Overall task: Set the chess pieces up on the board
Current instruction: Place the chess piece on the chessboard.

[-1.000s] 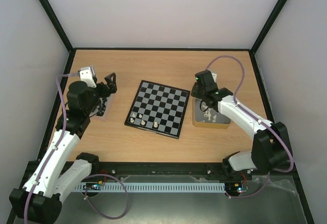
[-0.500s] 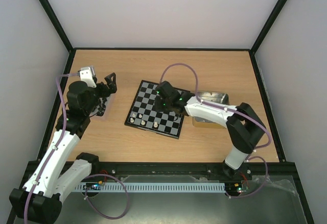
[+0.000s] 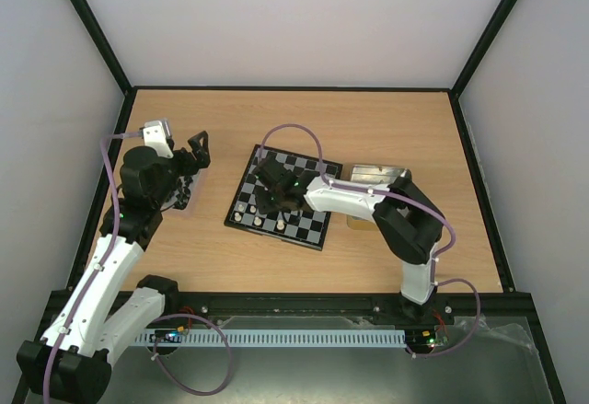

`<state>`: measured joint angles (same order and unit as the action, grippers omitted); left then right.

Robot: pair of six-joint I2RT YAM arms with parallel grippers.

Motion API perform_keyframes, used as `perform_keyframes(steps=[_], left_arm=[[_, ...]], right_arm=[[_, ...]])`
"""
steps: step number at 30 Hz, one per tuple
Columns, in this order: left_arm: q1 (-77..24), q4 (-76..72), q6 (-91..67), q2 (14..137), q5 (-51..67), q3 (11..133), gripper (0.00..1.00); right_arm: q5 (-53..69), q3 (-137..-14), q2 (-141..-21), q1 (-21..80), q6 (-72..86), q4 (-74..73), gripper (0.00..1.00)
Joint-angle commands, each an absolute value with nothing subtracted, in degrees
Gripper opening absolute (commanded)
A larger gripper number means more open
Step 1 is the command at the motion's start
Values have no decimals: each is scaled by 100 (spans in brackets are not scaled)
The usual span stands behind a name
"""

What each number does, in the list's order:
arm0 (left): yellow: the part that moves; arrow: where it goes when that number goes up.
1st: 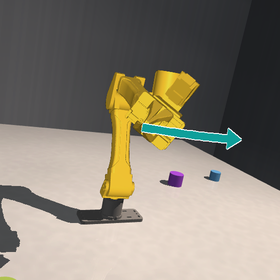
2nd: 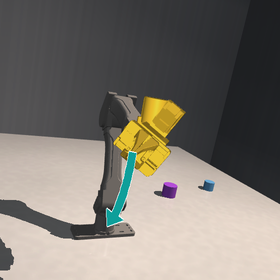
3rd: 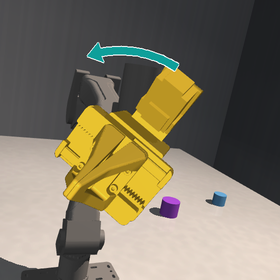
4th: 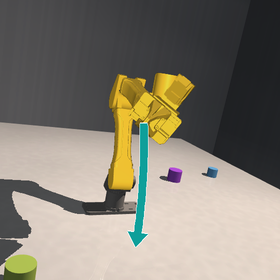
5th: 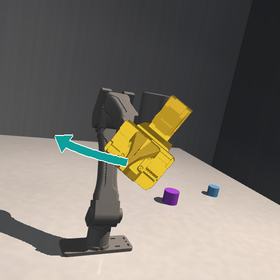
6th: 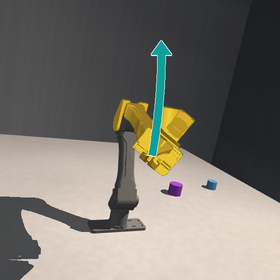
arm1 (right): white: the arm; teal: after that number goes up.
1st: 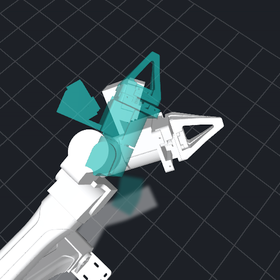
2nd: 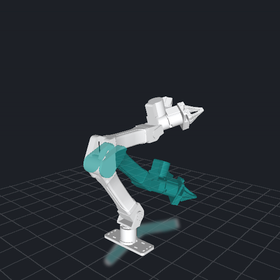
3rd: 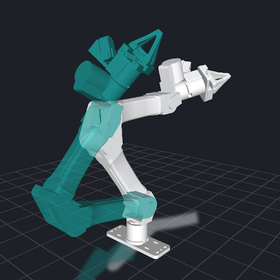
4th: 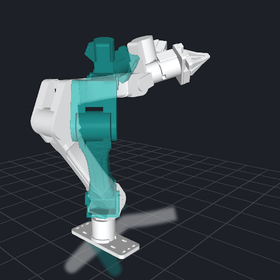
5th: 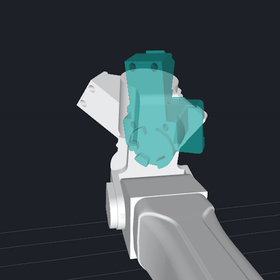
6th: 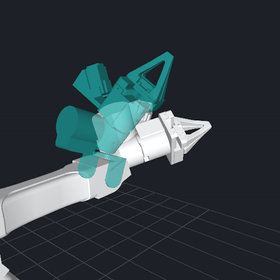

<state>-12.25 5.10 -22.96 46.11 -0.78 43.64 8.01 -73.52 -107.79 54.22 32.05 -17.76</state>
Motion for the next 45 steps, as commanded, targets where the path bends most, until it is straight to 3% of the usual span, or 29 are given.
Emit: perform_keyframes(steps=[1, 18, 28, 45], left_arm=[[-1230, 497, -2294, 4552, -168, 4414, 99], [-1222, 518, -2293, 4548, -186, 4415, 99], [-1222, 517, -2292, 4548, -192, 4415, 99], [-1221, 512, -2294, 4538, -185, 4417, 99]], right_arm=[[778, -7554, -10936, 5522, 3055, -2014, 7], [909, -7631, -11204, 5629, 2947, -2241, 10], [830, -7672, -11153, 5625, 2974, -2272, 18], [759, -7616, -11128, 5626, 3064, -2097, 11]])
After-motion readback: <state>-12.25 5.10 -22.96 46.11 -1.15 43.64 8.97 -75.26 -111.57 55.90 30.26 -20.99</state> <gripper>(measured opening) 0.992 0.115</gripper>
